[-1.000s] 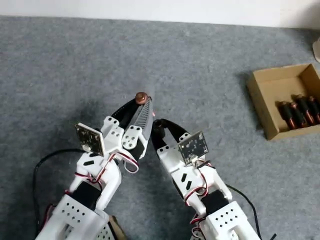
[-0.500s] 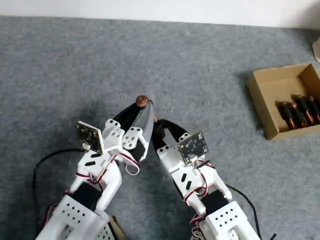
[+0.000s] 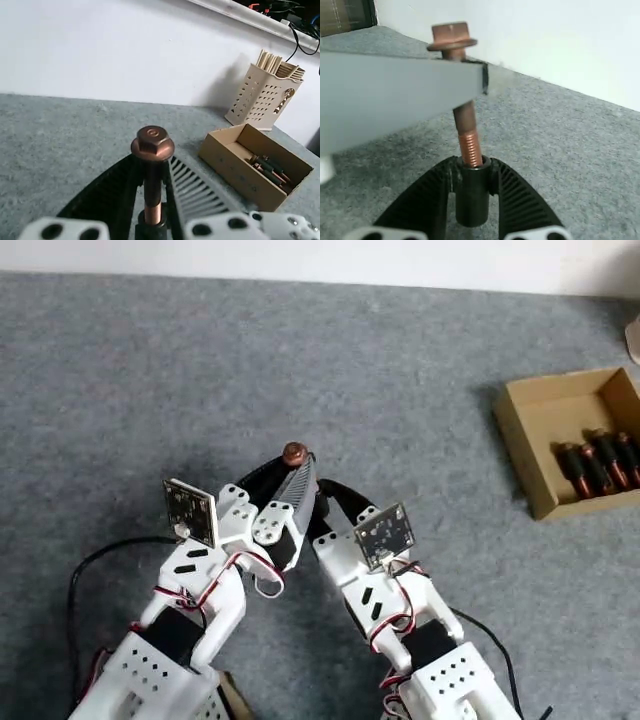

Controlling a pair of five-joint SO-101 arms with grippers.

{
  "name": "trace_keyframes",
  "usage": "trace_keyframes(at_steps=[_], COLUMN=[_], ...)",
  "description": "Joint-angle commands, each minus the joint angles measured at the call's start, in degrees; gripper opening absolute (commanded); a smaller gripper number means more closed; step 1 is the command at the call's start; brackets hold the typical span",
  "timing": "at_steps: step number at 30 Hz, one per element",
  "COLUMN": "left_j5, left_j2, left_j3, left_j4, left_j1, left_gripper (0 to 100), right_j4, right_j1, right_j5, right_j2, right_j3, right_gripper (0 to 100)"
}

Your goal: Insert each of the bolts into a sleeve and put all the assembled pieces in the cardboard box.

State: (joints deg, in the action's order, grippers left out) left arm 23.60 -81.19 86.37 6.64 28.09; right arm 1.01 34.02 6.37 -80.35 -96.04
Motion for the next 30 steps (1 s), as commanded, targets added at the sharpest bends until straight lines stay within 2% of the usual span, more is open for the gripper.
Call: trace_keyframes(at_steps=[1, 4, 9, 15, 19, 27, 30], left_j5=[5.27, 9.14, 11.25, 10.64, 5.89, 5.80, 5.80], left_j2=[-0.22, -0.66, -0.22, -0.13, -0.13, -0.13, -0.13], left_j3=[-3.74, -3.82, -3.47, -3.74, -4.00, -4.00, -3.91], left_j4=[3.78, 7.03, 7.47, 9.05, 8.70, 9.05, 9.05], left_j1=[1.10, 0.40, -3.03, -2.95, -2.86, -2.86, -2.86], left_gripper=[1, 1, 1, 1, 1, 1, 6], right_j4=[-1.89, -1.89, -1.89, -1.89, -1.89, -1.89, -1.89], right_j1=[0.04, -0.40, -1.27, -1.01, -0.92, -1.10, -1.10], right_j5=[-0.35, -0.35, -0.35, -0.35, -0.35, -0.35, -0.35], right_j2=[-1.01, -1.01, -1.10, -1.10, -1.10, -1.10, -1.10], right_j3=[-7.69, -7.69, -7.69, -7.52, -7.43, -7.43, -7.43], right_gripper=[0.6, 0.6, 0.6, 0.6, 0.6, 0.6, 0.6])
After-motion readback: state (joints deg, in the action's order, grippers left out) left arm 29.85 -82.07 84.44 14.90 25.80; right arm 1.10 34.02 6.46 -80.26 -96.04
